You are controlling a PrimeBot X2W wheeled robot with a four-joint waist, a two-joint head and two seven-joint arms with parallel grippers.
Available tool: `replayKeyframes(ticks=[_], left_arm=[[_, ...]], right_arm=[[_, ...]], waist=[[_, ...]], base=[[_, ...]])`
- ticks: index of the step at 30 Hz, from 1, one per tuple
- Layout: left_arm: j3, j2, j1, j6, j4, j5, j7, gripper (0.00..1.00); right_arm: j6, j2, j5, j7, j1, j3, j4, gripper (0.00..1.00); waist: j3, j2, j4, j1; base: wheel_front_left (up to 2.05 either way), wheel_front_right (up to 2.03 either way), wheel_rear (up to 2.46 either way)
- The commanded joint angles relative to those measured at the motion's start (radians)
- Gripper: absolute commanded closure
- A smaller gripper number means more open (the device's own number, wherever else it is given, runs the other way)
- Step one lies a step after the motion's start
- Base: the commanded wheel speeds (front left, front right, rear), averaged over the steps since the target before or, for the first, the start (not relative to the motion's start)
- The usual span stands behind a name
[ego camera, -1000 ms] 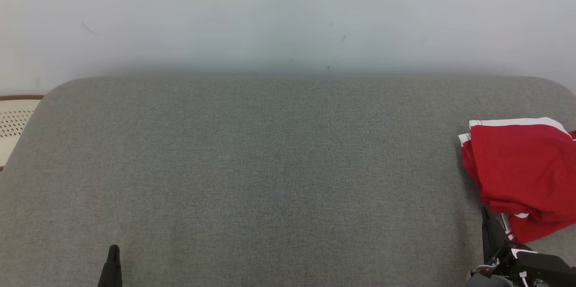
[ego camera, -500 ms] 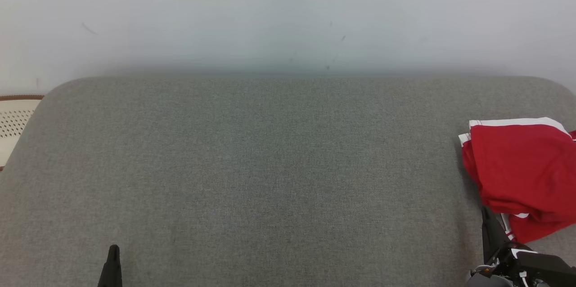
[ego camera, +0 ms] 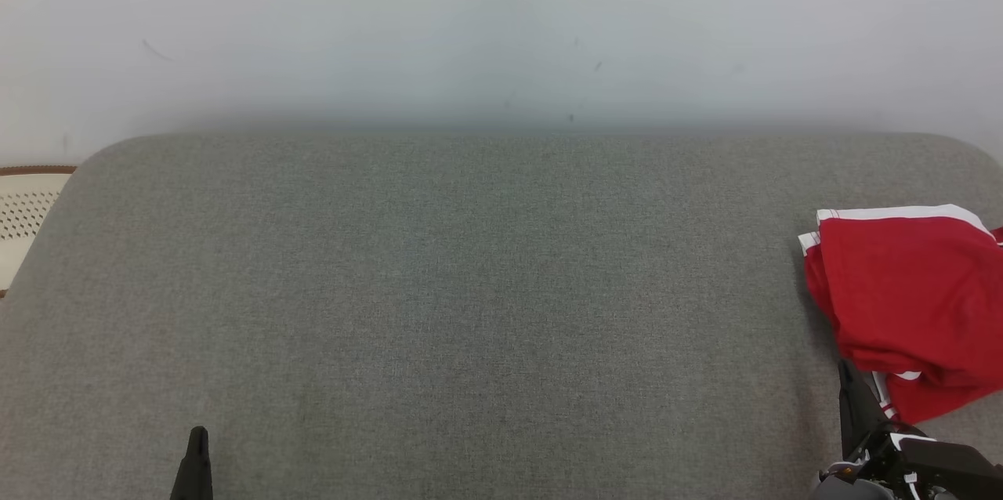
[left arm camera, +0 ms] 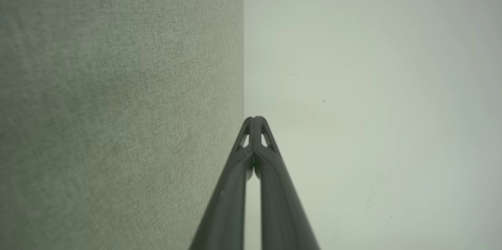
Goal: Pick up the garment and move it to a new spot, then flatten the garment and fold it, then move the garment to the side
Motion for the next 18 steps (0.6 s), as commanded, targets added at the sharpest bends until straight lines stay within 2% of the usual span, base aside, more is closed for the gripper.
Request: replayKeyframes(ticks=[1,18], left_arm=[[0.001,0.003,-0.008,-0.002,-0.003,-0.002,0.004,1.0],[0.001,0.003,-0.008,-0.002,-0.003,-0.002,0.004,1.0]], right_arm=[[0.0,0.002,0.005,0.0,-0.006,0.0,-0.002,1.0],[0.0,0.002,0.005,0.0,-0.006,0.0,-0.002,1.0]], waist=[[0.0,0.0,0.0,0.0],[0.0,0.0,0.0,0.0]], base=[[0.0,0.0,0.0],[0.0,0.0,0.0]])
